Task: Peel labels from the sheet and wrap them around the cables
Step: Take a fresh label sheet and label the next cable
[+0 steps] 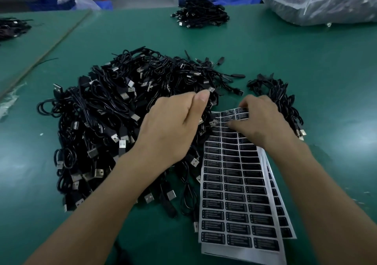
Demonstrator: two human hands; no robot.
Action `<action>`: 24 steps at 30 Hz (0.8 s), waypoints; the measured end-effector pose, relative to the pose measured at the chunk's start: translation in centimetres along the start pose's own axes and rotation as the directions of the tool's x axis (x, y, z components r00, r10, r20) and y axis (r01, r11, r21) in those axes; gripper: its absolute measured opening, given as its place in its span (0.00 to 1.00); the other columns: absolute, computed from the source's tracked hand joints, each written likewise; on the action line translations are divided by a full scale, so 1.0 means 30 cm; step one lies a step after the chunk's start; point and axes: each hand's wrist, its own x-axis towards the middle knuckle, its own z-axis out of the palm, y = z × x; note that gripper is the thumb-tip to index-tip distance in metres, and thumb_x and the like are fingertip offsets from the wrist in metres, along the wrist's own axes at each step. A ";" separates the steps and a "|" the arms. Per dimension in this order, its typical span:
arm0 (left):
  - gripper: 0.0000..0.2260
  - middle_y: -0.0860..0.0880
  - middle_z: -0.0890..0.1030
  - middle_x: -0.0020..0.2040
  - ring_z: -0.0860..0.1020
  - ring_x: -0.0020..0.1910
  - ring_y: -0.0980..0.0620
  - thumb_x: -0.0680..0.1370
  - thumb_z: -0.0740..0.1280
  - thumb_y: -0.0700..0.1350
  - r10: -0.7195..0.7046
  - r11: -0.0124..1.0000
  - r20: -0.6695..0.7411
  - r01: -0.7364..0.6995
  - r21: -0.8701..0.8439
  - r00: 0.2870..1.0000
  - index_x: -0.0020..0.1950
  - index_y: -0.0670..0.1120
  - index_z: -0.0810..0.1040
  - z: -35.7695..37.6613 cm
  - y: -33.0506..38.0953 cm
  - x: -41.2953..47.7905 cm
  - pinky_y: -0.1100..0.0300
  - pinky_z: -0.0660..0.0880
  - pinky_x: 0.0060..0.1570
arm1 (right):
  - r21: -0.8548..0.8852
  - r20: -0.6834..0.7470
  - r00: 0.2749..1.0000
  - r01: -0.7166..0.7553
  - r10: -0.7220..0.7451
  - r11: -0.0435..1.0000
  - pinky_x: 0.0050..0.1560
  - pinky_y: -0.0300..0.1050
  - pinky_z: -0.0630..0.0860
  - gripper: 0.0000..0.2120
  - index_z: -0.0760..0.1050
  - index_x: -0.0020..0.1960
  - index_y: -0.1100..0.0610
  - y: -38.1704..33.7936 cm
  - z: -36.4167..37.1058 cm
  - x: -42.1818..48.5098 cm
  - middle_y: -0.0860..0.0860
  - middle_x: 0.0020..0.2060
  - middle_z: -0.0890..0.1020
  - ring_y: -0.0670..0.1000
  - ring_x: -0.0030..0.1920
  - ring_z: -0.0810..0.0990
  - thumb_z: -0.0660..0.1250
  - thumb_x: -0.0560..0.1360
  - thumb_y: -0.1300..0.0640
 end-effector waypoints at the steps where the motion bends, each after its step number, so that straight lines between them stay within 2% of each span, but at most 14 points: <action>1: 0.24 0.54 0.66 0.25 0.64 0.24 0.53 0.85 0.51 0.59 0.005 1.000 -0.010 -0.005 -0.013 1.000 0.32 0.48 0.64 0.008 0.013 0.008 0.50 0.68 0.27 | 0.063 -0.055 0.998 0.037 -0.033 0.997 0.52 0.50 0.72 0.16 0.74 0.62 0.54 0.014 0.003 -0.004 0.55 0.62 0.73 0.54 0.49 0.73 0.70 0.78 0.48; 4: 0.27 0.52 0.75 0.29 0.76 0.29 0.50 0.83 0.49 0.61 -0.011 1.000 0.005 0.011 0.017 1.000 0.38 0.45 0.76 0.038 0.055 0.050 0.46 0.77 0.36 | 0.288 -0.130 0.990 0.088 -0.052 0.954 0.43 0.37 0.71 0.02 0.77 0.52 0.47 0.050 0.002 -0.008 0.51 0.51 0.79 0.48 0.43 0.75 0.68 0.80 0.53; 6: 0.26 0.54 0.80 0.35 0.79 0.35 0.53 0.85 0.49 0.60 -0.036 0.996 0.042 0.032 0.078 0.998 0.44 0.47 0.81 0.068 0.072 0.086 0.46 0.78 0.41 | 0.393 -0.107 0.992 0.109 -0.072 0.913 0.36 0.35 0.70 0.05 0.77 0.48 0.44 0.069 0.013 -0.021 0.50 0.46 0.80 0.45 0.41 0.76 0.70 0.79 0.54; 9: 0.23 0.50 0.84 0.49 0.82 0.49 0.48 0.85 0.50 0.59 -0.079 0.990 0.141 0.061 0.124 0.987 0.45 0.47 0.77 0.133 0.072 0.134 0.45 0.77 0.51 | 0.591 -0.070 0.990 0.142 -0.124 0.794 0.46 0.42 0.76 0.08 0.80 0.45 0.43 0.090 0.031 -0.044 0.49 0.43 0.83 0.48 0.44 0.82 0.73 0.77 0.57; 10: 0.22 0.49 0.83 0.50 0.81 0.49 0.47 0.85 0.50 0.58 -0.094 0.989 0.176 0.070 0.133 0.980 0.46 0.47 0.76 0.156 0.066 0.147 0.45 0.76 0.50 | 0.638 -0.063 0.988 0.150 -0.143 0.756 0.48 0.41 0.77 0.09 0.80 0.45 0.43 0.096 0.036 -0.047 0.48 0.42 0.85 0.46 0.45 0.83 0.73 0.76 0.58; 13: 0.14 0.50 0.74 0.39 0.73 0.37 0.48 0.83 0.57 0.54 -0.146 0.987 0.277 0.119 0.112 0.950 0.41 0.49 0.66 0.210 0.037 0.169 0.51 0.67 0.36 | 0.710 -0.080 0.977 0.196 -0.199 0.676 0.43 0.28 0.75 0.10 0.81 0.47 0.45 0.110 0.041 -0.048 0.41 0.41 0.86 0.36 0.44 0.83 0.74 0.75 0.60; 15: 0.12 0.50 0.73 0.38 0.70 0.34 0.48 0.78 0.64 0.49 -0.159 0.987 0.328 0.139 0.085 0.931 0.39 0.50 0.62 0.223 0.012 0.176 0.53 0.65 0.34 | 0.726 -0.109 0.975 0.210 -0.193 0.654 0.42 0.27 0.75 0.09 0.81 0.47 0.46 0.115 0.042 -0.045 0.41 0.40 0.86 0.36 0.43 0.83 0.74 0.75 0.60; 17: 0.14 0.50 0.79 0.42 0.71 0.33 0.54 0.74 0.69 0.46 -0.136 0.990 0.373 0.116 0.074 0.918 0.40 0.50 0.63 0.218 -0.013 0.180 0.55 0.66 0.32 | 0.732 -0.118 0.979 0.197 -0.164 0.652 0.44 0.34 0.76 0.08 0.81 0.48 0.47 0.121 0.051 -0.043 0.50 0.38 0.86 0.43 0.39 0.83 0.74 0.75 0.59; 18: 0.14 0.50 0.81 0.45 0.71 0.31 0.59 0.73 0.70 0.43 -0.121 0.993 0.391 0.108 0.055 0.912 0.40 0.50 0.63 0.214 -0.025 0.180 0.60 0.66 0.31 | 0.730 -0.119 0.983 0.184 -0.143 0.658 0.44 0.37 0.76 0.07 0.80 0.49 0.47 0.122 0.057 -0.043 0.54 0.36 0.85 0.45 0.37 0.81 0.74 0.75 0.58; 20: 0.16 0.49 0.82 0.47 0.71 0.29 0.64 0.72 0.71 0.40 -0.111 0.992 0.405 0.127 -0.012 0.908 0.40 0.49 0.64 0.210 -0.047 0.179 0.68 0.64 0.27 | 0.684 -0.154 0.985 0.164 -0.079 0.711 0.38 0.30 0.72 0.08 0.78 0.50 0.45 0.123 0.073 -0.040 0.49 0.32 0.83 0.39 0.32 0.76 0.75 0.75 0.55; 21: 0.16 0.49 0.82 0.46 0.72 0.28 0.66 0.73 0.72 0.39 -0.114 0.989 0.398 0.141 -0.038 0.910 0.40 0.49 0.64 0.210 -0.056 0.179 0.70 0.65 0.27 | 0.638 -0.190 0.981 0.155 -0.041 0.754 0.35 0.27 0.70 0.10 0.77 0.50 0.44 0.121 0.079 -0.042 0.45 0.33 0.82 0.38 0.32 0.77 0.76 0.74 0.52; 24: 0.16 0.49 0.81 0.43 0.73 0.29 0.70 0.76 0.73 0.41 -0.125 0.986 0.359 0.155 -0.054 0.925 0.40 0.49 0.65 0.222 -0.072 0.176 0.73 0.66 0.28 | 0.480 -0.318 0.948 0.156 0.006 0.863 0.36 0.27 0.69 0.15 0.76 0.55 0.45 0.113 0.091 -0.059 0.43 0.44 0.80 0.37 0.37 0.77 0.77 0.72 0.49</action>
